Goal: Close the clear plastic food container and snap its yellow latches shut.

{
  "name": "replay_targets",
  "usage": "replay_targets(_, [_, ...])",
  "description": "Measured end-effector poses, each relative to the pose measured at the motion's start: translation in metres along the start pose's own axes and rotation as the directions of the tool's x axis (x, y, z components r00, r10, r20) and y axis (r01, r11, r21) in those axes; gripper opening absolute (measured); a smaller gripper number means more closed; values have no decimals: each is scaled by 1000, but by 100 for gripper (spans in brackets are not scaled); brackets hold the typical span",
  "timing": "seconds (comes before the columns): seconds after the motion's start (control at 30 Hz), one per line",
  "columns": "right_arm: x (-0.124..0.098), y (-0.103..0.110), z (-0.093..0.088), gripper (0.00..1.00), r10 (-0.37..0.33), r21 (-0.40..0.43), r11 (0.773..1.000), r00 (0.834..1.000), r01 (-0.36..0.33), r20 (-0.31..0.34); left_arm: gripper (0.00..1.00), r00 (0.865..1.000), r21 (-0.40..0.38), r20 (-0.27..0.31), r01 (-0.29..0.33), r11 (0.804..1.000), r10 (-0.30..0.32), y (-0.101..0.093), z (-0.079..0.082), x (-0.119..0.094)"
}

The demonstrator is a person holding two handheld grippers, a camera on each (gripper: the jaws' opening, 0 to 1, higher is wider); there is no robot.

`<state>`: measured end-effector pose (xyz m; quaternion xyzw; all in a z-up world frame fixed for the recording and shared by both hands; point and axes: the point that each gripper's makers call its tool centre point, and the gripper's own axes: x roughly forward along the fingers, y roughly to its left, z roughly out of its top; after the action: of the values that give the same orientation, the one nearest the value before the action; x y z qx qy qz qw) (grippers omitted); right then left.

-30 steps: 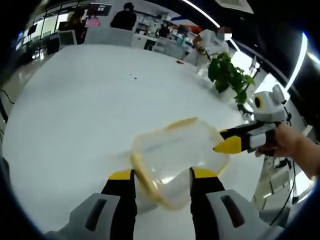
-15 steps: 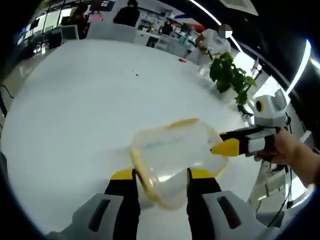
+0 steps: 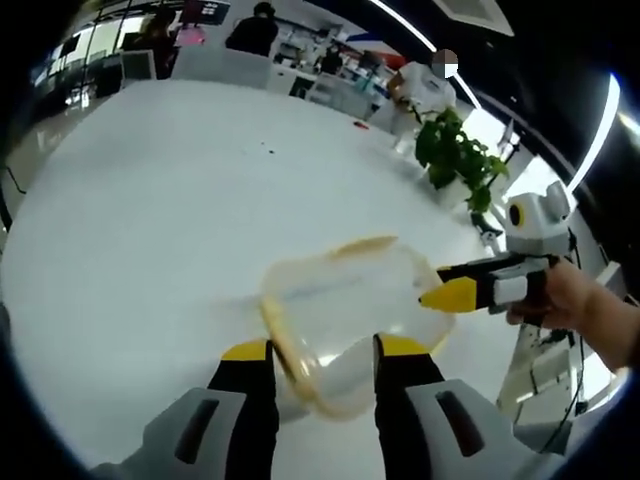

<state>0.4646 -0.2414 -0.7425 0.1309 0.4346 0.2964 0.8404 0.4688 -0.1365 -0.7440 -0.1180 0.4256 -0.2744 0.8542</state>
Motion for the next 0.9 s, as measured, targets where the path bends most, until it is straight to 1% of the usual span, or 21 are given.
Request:
replay_targets(0.07, [-1,1,0,39,-4,1,1000,1000,4,17,36,1000,4,8,-1,1000,1,-1,1,0])
replay_targets(0.1, [-1,0,0,39,-3,4,1000,1000,3,27,36,1000,6,15,1,1000,-1,1,0,-3])
replay_targets(0.13, [0,0,0,39,-3,9,1000,999,2,33,36,1000,9,19,2,1000,-2,0,2,-1])
replay_targets(0.17, [0,0,1,40,-5,12,1000,999,4,39,37,1000,2,24,3,1000,-3,1,2,-4])
replay_targets(0.27, [1,1,2,42,-15,16,1000,998,14,60,38,999,-17,34,8,1000,-7,2,3,-3])
replay_targets(0.3, [2,1,2,43,-18,15,1000,998,17,63,38,998,-18,56,15,1000,-14,2,3,-6])
replay_targets(0.33, [2,2,3,43,-18,11,1000,997,18,74,38,998,-16,67,11,1000,-10,2,4,-5])
replay_targets(0.37, [2,2,2,44,-15,10,1000,997,14,77,39,996,-11,85,3,1000,-2,2,4,-8])
replay_targets(0.4, [2,2,0,45,-6,12,1000,997,5,74,39,996,-16,93,1,1000,1,2,5,-7])
replay_targets(0.43, [1,2,-1,44,2,35,999,997,-4,72,39,996,-4,93,8,1000,-7,2,3,-9])
replay_targets(0.47, [0,2,-1,43,6,79,997,996,-13,84,40,995,14,98,16,1000,-17,1,3,-8])
replay_targets(0.5, [-1,0,2,42,11,112,993,993,-24,116,40,995,21,95,22,1000,-23,0,1,-12])
replay_targets(0.53, [-3,0,2,41,14,132,991,992,-31,126,41,995,29,95,24,999,-27,0,1,-13])
replay_targets(0.57, [-5,-1,1,40,20,126,991,992,-35,124,41,992,54,124,32,998,-39,0,5,-16])
replay_targets(0.67, [-7,2,0,41,22,116,992,991,-38,131,42,986,43,159,52,998,-58,-2,13,-24])
replay_targets(0.7, [-9,1,1,40,11,94,995,990,-24,141,43,981,42,176,70,997,-76,-4,16,-27])
replay_targets(0.77, [-13,-1,6,38,-6,56,998,985,-4,175,44,979,59,188,74,996,-84,-7,18,-30])
replay_targets(0.8, [-14,2,8,38,4,54,998,983,-14,186,45,977,71,195,75,995,-87,-9,20,-31])
replay_targets(0.83, [-15,4,8,39,4,51,999,983,-13,183,46,974,80,205,78,994,-93,-10,22,-33])
replay_targets(0.9, [-16,5,8,39,1,12,1000,984,-3,176,43,970,97,214,95,991,-114,-14,24,-34])
